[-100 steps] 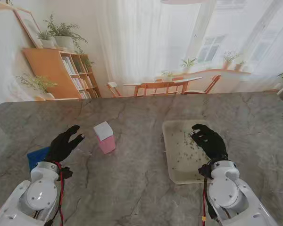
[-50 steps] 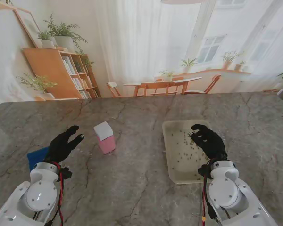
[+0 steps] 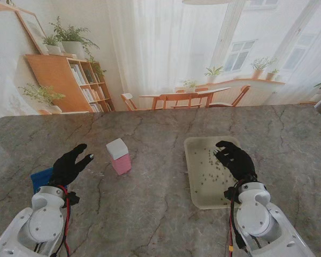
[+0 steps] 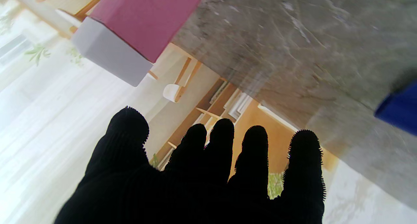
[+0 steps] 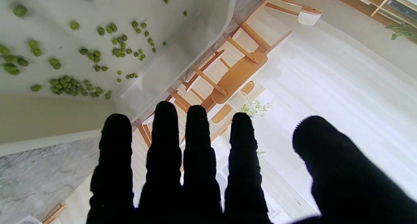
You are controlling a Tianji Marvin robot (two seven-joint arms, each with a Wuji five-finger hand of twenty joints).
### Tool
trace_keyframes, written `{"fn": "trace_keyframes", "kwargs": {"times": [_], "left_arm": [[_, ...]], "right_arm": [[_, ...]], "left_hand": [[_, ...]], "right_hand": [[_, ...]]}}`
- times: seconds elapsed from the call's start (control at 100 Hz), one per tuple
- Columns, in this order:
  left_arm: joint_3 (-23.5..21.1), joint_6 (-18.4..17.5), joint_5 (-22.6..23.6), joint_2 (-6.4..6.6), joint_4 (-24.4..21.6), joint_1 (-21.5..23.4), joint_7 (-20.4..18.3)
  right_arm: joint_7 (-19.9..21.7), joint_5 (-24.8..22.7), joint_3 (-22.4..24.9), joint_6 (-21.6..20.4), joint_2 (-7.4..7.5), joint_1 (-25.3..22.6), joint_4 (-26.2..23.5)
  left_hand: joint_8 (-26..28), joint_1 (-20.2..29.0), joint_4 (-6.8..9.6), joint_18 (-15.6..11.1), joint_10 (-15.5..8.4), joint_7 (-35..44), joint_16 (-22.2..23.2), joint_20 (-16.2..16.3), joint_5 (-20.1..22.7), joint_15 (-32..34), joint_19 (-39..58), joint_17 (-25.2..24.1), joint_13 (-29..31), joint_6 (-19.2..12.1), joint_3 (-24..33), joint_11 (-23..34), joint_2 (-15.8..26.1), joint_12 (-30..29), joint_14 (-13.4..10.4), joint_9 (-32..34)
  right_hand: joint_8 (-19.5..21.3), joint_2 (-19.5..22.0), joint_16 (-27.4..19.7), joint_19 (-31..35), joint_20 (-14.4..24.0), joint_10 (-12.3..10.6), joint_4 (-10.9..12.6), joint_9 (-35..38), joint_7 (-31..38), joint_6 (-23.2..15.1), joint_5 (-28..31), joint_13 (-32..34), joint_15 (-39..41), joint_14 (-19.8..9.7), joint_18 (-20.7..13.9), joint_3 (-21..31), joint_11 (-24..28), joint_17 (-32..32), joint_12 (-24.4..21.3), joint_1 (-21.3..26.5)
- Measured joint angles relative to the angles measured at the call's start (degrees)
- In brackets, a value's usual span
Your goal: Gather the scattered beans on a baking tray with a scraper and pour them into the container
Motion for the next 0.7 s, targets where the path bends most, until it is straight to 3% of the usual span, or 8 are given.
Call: {"fn": "trace_keyframes", "kwargs": {"times": [0.18,0.29,0.34,0.4,0.47,0.53,0.6,0.7], "left_arm": [[-1.63,2.98,3.7,0.16,-2.8,2.78,0.08],[-2.67,2.68,4.81,1.0,-4.16,4.44,-5.02],[-2.61,2.51,4.84,1.47,-4.38,4.92,-6.98],[-2.47,2.5,4.42,1.97,-4.64,5.44,-9.41],[-2.28,2.68,3.95,2.57,-5.1,6.02,-12.97],[-1.88,2.57,3.92,3.0,-5.08,6.29,-14.5],[-1.04,2.16,3.91,3.38,-4.59,6.3,-14.32],[0.96,1.93,2.55,3.51,-3.18,5.71,-12.56]], "right_arm": [[0.18,0.54,-0.24,-0.04,0.0,0.04,0.01],[0.67,0.86,-0.49,-0.22,0.02,0.29,0.21],[0.88,1.0,-0.59,-0.25,0.02,0.39,0.27],[0.98,1.05,-0.69,-0.31,0.03,0.47,0.3],[0.98,1.14,-0.79,-0.48,0.03,0.56,0.38],[0.99,1.29,-0.86,-0.62,0.03,0.63,0.45],[1.16,1.44,-0.96,-0.69,0.03,0.76,0.54],[1.53,1.68,-1.1,-0.72,0.04,0.91,0.63]], "left_hand": [[0.32,-0.45,0.03,-0.12,0.03,-0.51,0.21,0.0,-3.32,-0.13,0.08,-1.59,-2.08,2.05,-0.15,-1.27,-2.57,0.0,0.03,-3.21],[0.87,-0.47,0.03,-0.36,0.88,-0.79,0.02,-0.05,-7.56,-0.56,-1.62,-4.36,-6.16,4.21,-0.1,-1.56,-3.63,0.0,0.38,-8.05],[0.93,-0.5,0.03,-0.48,1.92,-2.98,-0.93,-1.96,-11.84,-1.43,-4.04,-6.3,-10.24,5.88,-0.29,-2.33,-4.23,-0.33,0.85,-12.28],[-5.31,-1.75,0.03,-1.17,3.98,-6.2,-2.48,-4.38,-15.96,-2.62,-9.17,-9.11,-16.51,8.69,-0.04,-3.41,-4.24,-2.26,2.08,-18.81],[-17.78,-3.66,0.03,-2.02,6.11,-8.6,-4.42,-6.41,-16.9,-5.01,-15.45,-11.49,-21.16,10.72,-0.2,-4.58,-4.26,-4.35,2.93,-24.09],[-24.89,-4.82,0.04,-2.06,7.22,-9.05,-6.15,-7.07,-16.59,-6.41,-19.11,-12.1,-21.92,11.6,-0.06,-5.15,-4.27,-7.17,3.39,-25.32],[-28.3,-6.12,0.05,-2.08,8.5,-9.58,-8.59,-7.13,-16.52,-7.46,-22.02,-12.29,-21.92,12.55,-0.04,-5.94,-4.22,-10.64,4.06,-26.12],[-28.43,-7.02,0.05,-2.08,8.84,-9.64,-10.9,-8.15,-16.38,-8.63,-24.15,-12.32,-22.59,12.97,-0.04,-6.43,-4.18,-13.21,4.72,-26.66]], "right_hand": [[0.0,0.0,0.07,0.0,0.01,0.0,0.0,0.01,0.0,0.0,0.0,0.0,0.0,0.0,0.02,0.0,0.0,0.0,0.01,0.0],[0.0,0.0,0.09,0.0,0.01,0.01,0.0,0.63,0.0,0.0,0.0,0.0,0.07,0.0,0.02,0.0,0.0,0.0,0.01,0.0],[0.0,0.0,0.1,0.0,0.01,0.01,0.0,0.63,0.0,0.0,0.0,0.0,0.08,0.01,0.02,0.0,0.0,0.0,0.01,0.0],[0.0,0.0,0.1,0.0,0.01,0.01,0.0,0.63,0.0,0.0,0.0,0.0,0.09,0.01,0.02,0.0,0.0,0.0,0.02,0.0],[0.0,0.0,0.11,0.0,0.02,0.01,0.0,0.63,0.0,0.0,0.0,0.0,0.09,0.01,0.03,0.0,0.0,0.0,0.02,0.0],[0.01,0.0,0.12,0.0,0.02,0.01,0.0,0.63,0.0,0.0,0.0,0.0,0.09,0.01,0.04,0.0,0.0,0.0,0.02,0.0],[0.01,0.0,0.18,0.0,0.02,0.01,0.0,0.63,0.0,0.0,0.0,0.0,0.09,0.01,0.04,0.0,0.0,0.0,0.03,0.0],[0.01,0.0,0.2,0.0,0.02,0.01,0.0,0.63,0.0,0.0,0.0,0.0,0.1,0.01,0.05,0.0,0.0,0.0,0.06,0.0]]}}
